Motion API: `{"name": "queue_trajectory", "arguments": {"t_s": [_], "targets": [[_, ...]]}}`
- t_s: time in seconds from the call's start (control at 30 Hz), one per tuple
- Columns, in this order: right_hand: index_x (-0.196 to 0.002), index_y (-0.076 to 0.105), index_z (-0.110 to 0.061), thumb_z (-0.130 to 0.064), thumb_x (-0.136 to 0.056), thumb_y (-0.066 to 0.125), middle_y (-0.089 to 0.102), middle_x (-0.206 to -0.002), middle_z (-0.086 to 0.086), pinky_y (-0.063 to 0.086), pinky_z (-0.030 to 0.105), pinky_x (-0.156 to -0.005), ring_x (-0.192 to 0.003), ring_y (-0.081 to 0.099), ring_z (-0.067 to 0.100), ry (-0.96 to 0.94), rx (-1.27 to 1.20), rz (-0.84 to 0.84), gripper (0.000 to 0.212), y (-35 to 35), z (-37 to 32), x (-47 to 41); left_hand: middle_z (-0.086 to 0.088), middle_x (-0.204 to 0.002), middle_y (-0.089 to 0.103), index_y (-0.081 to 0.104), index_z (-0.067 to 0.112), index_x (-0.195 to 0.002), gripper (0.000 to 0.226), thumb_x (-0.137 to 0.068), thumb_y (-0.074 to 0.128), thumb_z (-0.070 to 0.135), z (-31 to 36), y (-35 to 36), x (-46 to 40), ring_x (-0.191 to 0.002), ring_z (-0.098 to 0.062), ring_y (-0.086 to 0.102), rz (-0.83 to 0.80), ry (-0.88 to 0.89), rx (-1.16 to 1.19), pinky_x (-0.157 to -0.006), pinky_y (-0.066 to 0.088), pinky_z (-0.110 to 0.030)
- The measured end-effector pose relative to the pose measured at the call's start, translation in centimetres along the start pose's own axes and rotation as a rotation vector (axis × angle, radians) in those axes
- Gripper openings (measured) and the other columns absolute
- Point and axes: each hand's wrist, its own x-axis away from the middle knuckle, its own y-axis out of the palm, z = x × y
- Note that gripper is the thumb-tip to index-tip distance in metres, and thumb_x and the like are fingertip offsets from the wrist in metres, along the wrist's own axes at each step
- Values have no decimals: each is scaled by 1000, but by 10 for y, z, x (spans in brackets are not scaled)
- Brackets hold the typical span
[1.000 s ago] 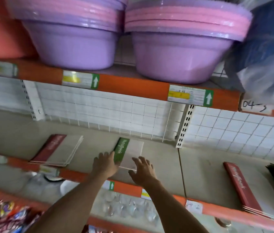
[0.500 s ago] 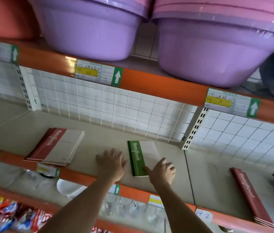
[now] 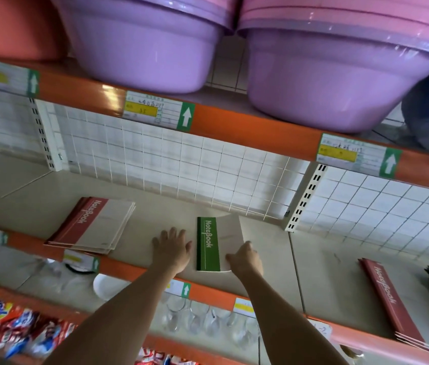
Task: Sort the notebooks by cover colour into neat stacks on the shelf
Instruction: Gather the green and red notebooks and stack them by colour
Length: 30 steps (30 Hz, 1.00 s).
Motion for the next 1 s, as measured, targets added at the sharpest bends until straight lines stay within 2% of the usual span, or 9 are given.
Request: {"name": "queue_trajectory", "arguments": {"t_s": [0.2, 0.37, 0.43, 0.5, 0.57, 0.67, 0.73, 0.87, 1.0], "targets": [[-122, 42, -8, -23, -90, 63, 63, -121, 15, 52, 38, -84, -108, 63, 34, -124, -35, -36, 42, 37, -45, 24, -7, -151, 36, 35, 22, -147, 52, -102, 29, 48, -55, -16, 6, -138, -31, 32, 68, -79, -58, -114, 24, -46], [-119, 43, -9, -21, -90, 61, 63, -121, 15, 52, 39, -84, -108, 63, 35, -169, -57, -55, 36, 63, -76, 38, -30, -153, 27, 36, 15, -146, 58, -101, 31, 51, -106, -22, 19, -141, -47, 21, 38, -362, -77, -118, 10, -55], [-118, 43, -9, -19, -91, 61, 64, -120, 15, 52, 40, -84, -107, 63, 35, -159, -64, -50, 34, 67, -81, 39, -24, -144, 42, 42, 14, -138, 53, -101, 32, 50, -111, -27, 24, -134, -42, 35, 42, -329, -83, -113, 22, -52], [-119, 42, -9, -16, -92, 59, 63, -120, 16, 51, 39, -83, -107, 63, 35, -131, -77, -36, 33, 68, -83, 39, -13, -124, 57, 49, 14, -128, 41, -102, 34, 43, -110, -30, 26, -118, -33, 51, 146, -151, -10, -100, 37, -44], [-119, 41, -8, -12, -92, 56, 63, -121, 17, 50, 39, -84, -108, 62, 36, -114, -88, -21, 31, 68, -82, 37, -11, -118, 62, 54, 15, -124, 34, -102, 40, 36, -108, -32, 25, -112, -32, 55, 237, -54, 48, -95, 41, -42], [-118, 41, -8, -11, -92, 55, 62, -122, 16, 50, 37, -85, -110, 62, 35, -112, -86, -15, 30, 64, -81, 38, -24, -147, 40, 41, 15, -144, 55, -100, 43, 48, -105, -30, 23, -136, -44, 35, 128, -325, -24, -113, 24, -56], [-119, 42, -8, -12, -92, 56, 62, -123, 15, 50, 36, -85, -110, 62, 34, -108, -79, -15, 31, 62, -78, 38, -32, -152, 27, 29, 12, -150, 68, -100, 38, 56, -103, -25, 23, -140, -51, 25, -7, -436, -76, -114, 16, -63], [-118, 42, -10, -14, -92, 58, 63, -122, 14, 49, 35, -83, -110, 62, 33, -98, -79, -15, 31, 60, -71, 37, -16, -128, 55, 52, 12, -131, 40, -101, 45, 38, -91, -20, 24, -119, -32, 49, 114, -263, -78, -102, 40, -45], [-123, 41, -9, -14, -93, 59, 62, -123, 14, 46, 32, -79, -110, 62, 33, -103, -61, -32, 35, 56, -69, 39, -13, -126, 50, 49, 12, -129, 39, -95, 59, 29, -75, -24, 23, -119, -29, 46, 109, -319, 145, -99, 43, -39]]}}
